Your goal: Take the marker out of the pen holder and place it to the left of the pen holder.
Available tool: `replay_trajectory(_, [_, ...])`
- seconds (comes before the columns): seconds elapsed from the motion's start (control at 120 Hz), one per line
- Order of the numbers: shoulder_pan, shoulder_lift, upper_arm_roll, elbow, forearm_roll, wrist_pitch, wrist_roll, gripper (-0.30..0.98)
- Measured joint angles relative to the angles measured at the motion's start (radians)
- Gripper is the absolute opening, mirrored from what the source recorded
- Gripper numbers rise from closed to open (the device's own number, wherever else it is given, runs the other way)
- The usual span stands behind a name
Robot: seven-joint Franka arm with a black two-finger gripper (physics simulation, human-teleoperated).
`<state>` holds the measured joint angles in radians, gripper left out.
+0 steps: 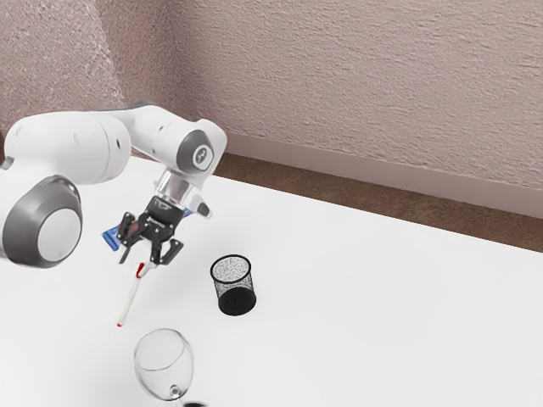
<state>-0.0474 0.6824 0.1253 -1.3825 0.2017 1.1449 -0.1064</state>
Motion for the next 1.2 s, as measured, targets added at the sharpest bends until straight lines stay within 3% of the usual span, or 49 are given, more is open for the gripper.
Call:
replay_trajectory(0.2, [0.003, -0.005, 0.006, 0.002, -0.005, -0.002, -0.008, 0.54])
replay_trajectory(0.483, [0.003, -0.031, 0.005, 0.017, -0.011, -0.004, -0.016, 0.65])
replay_trajectory(0.567, [0.001, -0.155, -0.026, 0.037, -0.025, 0.013, -0.012, 0.66])
replay_trajectory(0.65, [-0.001, -0.316, -0.124, -0.001, -0.04, 0.071, -0.002, 0.67])
replay_trajectory(0.717, [-0.003, -0.506, -0.149, -0.176, -0.062, 0.168, 0.009, 0.67])
replay_trajectory(0.783, [-0.041, -0.587, -0.135, -0.247, -0.078, 0.251, 0.02, 0.68])
replay_trajectory(0.908, [-0.105, -0.637, -0.087, -0.255, -0.108, 0.361, 0.039, 0.68])
replay_trajectory(1.2, [-0.087, -0.63, -0.078, -0.203, -0.139, 0.461, 0.066, 0.68])
